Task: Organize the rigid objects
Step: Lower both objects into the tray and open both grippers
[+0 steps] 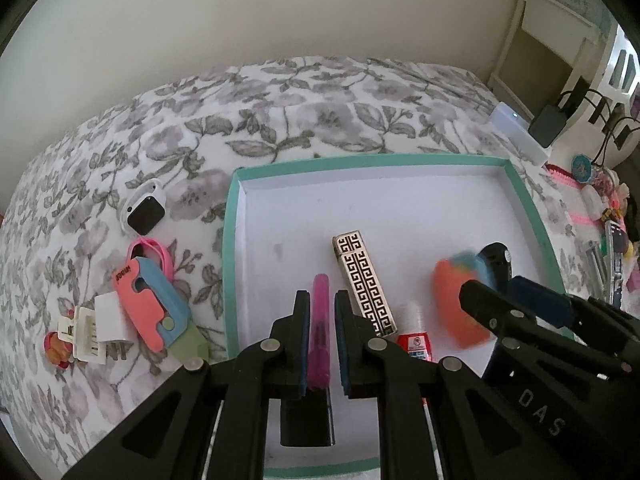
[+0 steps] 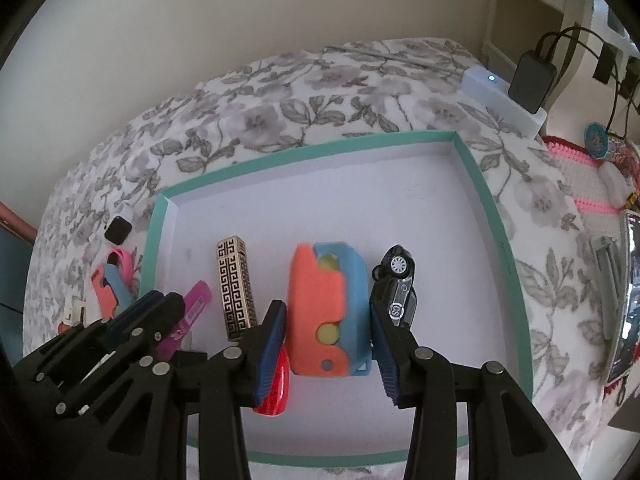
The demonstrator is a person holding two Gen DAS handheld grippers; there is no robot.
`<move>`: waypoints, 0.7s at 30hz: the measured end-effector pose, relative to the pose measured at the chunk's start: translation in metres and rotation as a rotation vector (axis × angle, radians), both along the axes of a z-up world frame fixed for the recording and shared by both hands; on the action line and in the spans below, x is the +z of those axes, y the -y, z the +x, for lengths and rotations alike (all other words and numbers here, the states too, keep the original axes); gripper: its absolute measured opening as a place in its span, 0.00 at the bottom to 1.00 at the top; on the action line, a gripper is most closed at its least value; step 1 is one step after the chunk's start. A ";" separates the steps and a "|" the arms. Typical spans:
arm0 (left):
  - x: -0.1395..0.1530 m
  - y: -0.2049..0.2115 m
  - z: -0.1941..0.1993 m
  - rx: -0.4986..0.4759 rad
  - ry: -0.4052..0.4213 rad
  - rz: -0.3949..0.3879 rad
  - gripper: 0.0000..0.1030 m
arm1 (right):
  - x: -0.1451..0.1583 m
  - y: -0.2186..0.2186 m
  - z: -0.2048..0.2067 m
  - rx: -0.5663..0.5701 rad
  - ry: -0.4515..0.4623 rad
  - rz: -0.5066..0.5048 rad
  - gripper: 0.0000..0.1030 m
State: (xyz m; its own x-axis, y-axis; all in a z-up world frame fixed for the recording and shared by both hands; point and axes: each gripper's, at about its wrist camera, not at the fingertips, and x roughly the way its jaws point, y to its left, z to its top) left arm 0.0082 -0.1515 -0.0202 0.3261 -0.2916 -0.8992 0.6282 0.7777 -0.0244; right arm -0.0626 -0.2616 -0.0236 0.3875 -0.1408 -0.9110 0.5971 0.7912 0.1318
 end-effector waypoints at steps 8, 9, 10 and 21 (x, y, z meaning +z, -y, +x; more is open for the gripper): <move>0.012 -0.005 0.002 0.019 0.011 -0.016 0.24 | 0.023 -0.002 -0.001 0.007 0.033 -0.051 0.52; 0.015 -0.007 0.002 0.027 0.018 -0.022 0.25 | 0.026 -0.003 -0.001 0.008 0.038 -0.057 0.52; 0.017 -0.008 0.003 0.032 0.022 -0.028 0.27 | 0.030 -0.003 -0.002 0.009 0.046 -0.065 0.52; 0.044 -0.041 0.016 0.170 0.082 -0.084 0.39 | 0.058 -0.007 -0.007 0.012 0.103 -0.122 0.52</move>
State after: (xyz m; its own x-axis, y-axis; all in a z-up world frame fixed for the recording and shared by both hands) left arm 0.0240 -0.1104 0.0240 0.4482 -0.2988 -0.8425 0.4905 0.8701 -0.0477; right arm -0.0700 -0.2544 0.0344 0.4799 -0.2434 -0.8429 0.5763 0.8119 0.0937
